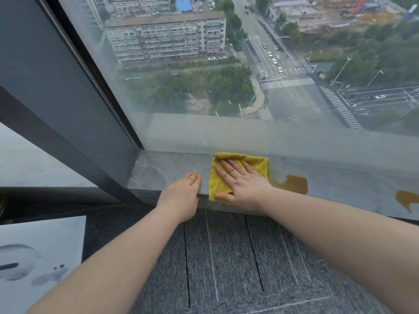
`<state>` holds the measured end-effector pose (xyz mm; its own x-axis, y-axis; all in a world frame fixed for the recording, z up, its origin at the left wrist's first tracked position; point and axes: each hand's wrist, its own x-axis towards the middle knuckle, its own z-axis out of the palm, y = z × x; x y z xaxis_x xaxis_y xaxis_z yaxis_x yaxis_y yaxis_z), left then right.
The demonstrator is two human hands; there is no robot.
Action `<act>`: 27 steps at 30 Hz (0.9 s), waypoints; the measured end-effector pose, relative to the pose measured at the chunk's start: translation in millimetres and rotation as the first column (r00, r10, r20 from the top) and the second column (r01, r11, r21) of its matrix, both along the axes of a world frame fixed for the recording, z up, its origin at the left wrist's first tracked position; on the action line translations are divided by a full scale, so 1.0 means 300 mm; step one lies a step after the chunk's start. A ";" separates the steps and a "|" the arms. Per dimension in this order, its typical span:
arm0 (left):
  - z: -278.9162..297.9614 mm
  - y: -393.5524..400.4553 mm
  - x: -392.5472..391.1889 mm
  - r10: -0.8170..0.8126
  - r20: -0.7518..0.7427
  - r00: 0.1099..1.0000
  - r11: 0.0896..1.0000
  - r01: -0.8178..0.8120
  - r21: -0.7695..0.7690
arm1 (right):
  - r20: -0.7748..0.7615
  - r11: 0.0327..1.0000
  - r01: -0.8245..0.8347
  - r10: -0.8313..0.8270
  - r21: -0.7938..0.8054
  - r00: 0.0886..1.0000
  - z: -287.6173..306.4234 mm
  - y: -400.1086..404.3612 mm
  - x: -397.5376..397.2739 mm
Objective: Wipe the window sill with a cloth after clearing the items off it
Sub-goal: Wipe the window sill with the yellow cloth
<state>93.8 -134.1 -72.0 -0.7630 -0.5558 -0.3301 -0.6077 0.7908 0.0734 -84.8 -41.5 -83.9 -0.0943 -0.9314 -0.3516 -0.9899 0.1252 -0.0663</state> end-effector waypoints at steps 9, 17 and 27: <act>0.033 0.011 -0.046 -0.005 0.144 0.990 0.998 0.013 -0.056 | -0.043 0.969 0.224 -0.220 0.103 0.974 0.032 0.277 -0.214; 0.045 0.015 -0.044 0.007 0.150 0.989 0.999 -0.001 -0.035 | 0.040 0.966 0.251 -0.254 0.058 0.966 0.009 0.159 -0.131; 0.055 0.062 -0.100 0.041 0.056 0.998 0.998 -0.038 -0.056 | 0.049 0.970 0.234 -0.231 -0.068 0.972 -0.029 0.152 -0.127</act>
